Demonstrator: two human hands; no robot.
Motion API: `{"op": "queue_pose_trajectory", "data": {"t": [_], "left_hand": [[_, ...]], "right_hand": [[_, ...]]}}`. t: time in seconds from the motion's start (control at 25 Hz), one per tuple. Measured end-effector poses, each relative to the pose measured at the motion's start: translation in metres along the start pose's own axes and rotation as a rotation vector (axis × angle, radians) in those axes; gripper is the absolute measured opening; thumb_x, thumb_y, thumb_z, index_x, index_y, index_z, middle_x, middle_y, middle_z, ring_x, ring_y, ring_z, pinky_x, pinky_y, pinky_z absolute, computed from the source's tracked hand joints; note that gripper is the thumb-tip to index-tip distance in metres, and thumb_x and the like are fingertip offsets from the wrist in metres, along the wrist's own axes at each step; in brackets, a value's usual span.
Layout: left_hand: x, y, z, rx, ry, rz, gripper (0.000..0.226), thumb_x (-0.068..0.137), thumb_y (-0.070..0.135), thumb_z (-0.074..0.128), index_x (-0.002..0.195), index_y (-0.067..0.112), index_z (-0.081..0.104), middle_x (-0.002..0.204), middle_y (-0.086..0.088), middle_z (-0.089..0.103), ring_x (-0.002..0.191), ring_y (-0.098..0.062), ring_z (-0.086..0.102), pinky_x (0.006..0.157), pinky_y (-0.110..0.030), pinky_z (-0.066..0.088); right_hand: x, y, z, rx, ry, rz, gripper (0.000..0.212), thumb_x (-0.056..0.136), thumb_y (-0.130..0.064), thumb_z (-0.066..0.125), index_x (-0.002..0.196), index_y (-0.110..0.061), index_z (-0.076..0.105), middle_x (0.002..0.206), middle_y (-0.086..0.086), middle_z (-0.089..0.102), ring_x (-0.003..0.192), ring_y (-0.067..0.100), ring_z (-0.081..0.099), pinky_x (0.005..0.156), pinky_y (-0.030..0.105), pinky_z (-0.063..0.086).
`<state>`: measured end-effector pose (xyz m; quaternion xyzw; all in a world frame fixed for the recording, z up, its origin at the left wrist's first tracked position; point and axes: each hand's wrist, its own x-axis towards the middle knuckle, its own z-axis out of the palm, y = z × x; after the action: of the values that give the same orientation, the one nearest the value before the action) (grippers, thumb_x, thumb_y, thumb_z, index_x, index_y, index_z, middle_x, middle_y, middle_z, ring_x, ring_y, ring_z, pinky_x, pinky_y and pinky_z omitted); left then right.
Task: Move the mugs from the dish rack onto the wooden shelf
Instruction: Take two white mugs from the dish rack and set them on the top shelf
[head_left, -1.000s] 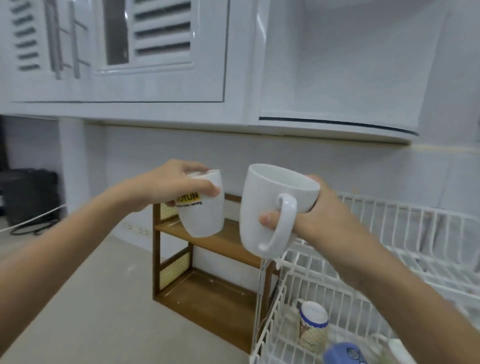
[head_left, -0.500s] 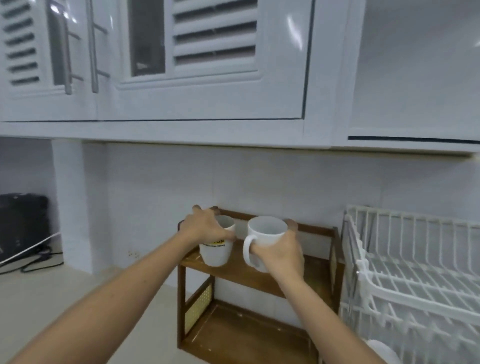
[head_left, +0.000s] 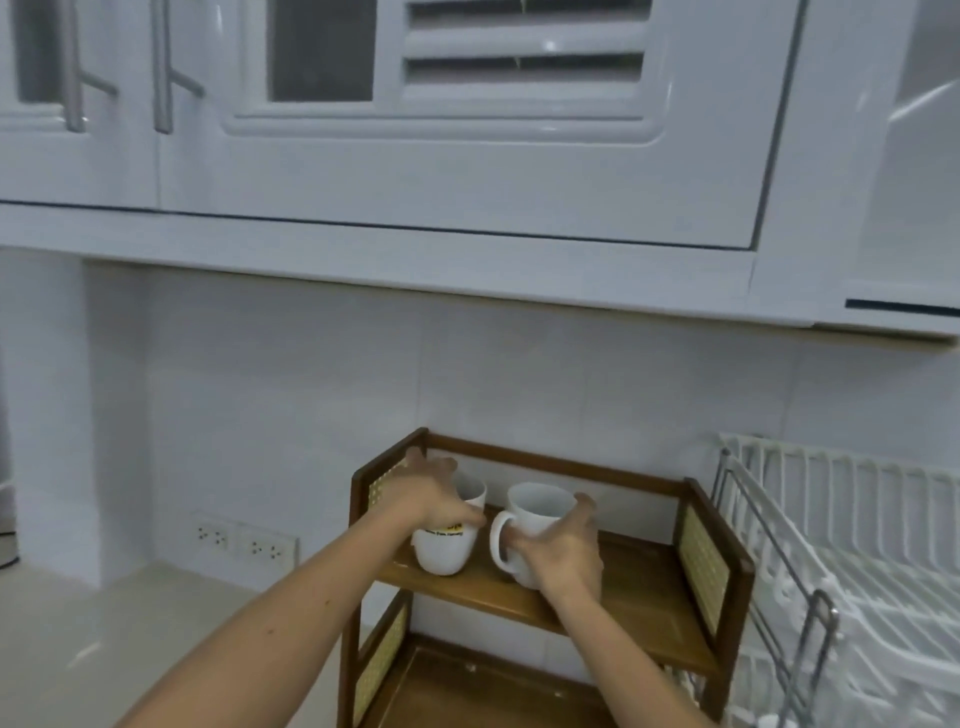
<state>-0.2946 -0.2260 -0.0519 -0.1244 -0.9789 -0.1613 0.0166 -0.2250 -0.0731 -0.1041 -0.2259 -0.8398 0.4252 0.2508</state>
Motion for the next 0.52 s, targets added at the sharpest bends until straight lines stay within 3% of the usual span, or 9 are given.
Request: {"op": "queue_pose_trajectory", "data": {"t": [0.12,0.28,0.4,0.52], "left_hand": [[0.011,-0.007,-0.003,-0.026,-0.024,0.018,0.100,0.059,0.062,0.069,0.146,0.030,0.030,0.152,-0.014,0.021,0.127,-0.035,0.046,0.092,-0.036,0.050],[0.022,-0.009,-0.014,0.007,-0.144,0.052,0.102,0.067,0.065,0.069,0.150,0.026,0.023,0.155,-0.014,0.019,0.133,-0.035,0.040,0.100,-0.038,0.047],[0.028,-0.006,-0.033,0.036,-0.296,0.089,0.095,0.078,0.067,0.057,0.151,0.018,0.020,0.158,-0.008,0.023,0.138,-0.032,0.035,0.104,-0.042,0.044],[0.031,-0.003,-0.041,0.217,-0.274,0.170,0.088,0.084,0.066,0.048,0.149,0.012,0.028,0.157,-0.007,0.028,0.139,-0.028,0.033,0.110,-0.042,0.037]], "right_hand": [[0.013,-0.004,-0.001,0.018,-0.142,0.012,0.105,0.066,-0.041,0.083,0.144,-0.016,0.018,0.143,0.012,0.040,0.125,0.034,0.048,0.095,0.044,0.048],[0.050,-0.017,-0.042,-0.024,-0.432,0.010,0.092,0.073,-0.039,0.077,0.146,-0.015,0.027,0.148,0.010,0.040,0.129,0.028,0.044,0.088,0.036,0.045],[0.071,-0.029,-0.062,-0.311,-0.614,-0.186,0.093,0.073,-0.052,0.069,0.150,-0.025,0.024,0.156,0.001,0.031,0.139,0.023,0.033,0.093,0.030,0.033],[0.077,-0.039,-0.058,-0.565,-0.772,-0.307,0.095,0.074,-0.054,0.067,0.152,-0.028,0.020,0.160,-0.005,0.023,0.143,0.019,0.026,0.101,0.028,0.028]]}}
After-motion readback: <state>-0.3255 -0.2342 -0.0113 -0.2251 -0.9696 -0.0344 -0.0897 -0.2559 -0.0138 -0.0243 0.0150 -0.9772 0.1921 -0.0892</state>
